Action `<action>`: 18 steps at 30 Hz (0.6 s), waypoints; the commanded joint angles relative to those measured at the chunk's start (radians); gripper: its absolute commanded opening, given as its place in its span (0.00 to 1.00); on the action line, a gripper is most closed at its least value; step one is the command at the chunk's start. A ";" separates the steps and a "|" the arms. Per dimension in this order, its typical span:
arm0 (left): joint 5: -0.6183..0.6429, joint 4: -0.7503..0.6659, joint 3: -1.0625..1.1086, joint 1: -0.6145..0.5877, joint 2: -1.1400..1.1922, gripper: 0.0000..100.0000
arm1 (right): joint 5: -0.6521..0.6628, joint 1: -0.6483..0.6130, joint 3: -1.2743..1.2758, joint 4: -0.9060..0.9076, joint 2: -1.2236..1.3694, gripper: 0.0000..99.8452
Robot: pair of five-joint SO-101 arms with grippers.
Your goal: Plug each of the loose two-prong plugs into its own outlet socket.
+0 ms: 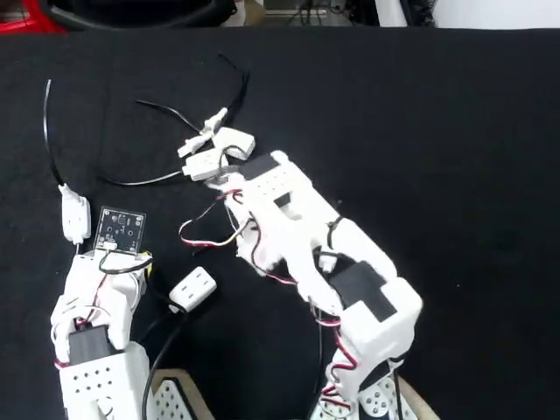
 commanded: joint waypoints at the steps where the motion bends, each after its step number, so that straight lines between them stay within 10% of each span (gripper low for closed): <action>1: -0.008 -0.014 0.018 0.004 -0.011 0.24 | 0.275 0.003 0.022 -0.140 -0.025 0.18; 8: -0.008 -0.014 0.018 0.004 -0.011 0.24 | 0.779 0.080 0.127 -0.338 -0.024 0.18; 18: -0.008 -0.014 0.018 0.008 -0.011 0.24 | 0.694 0.187 0.054 -0.446 -0.028 0.18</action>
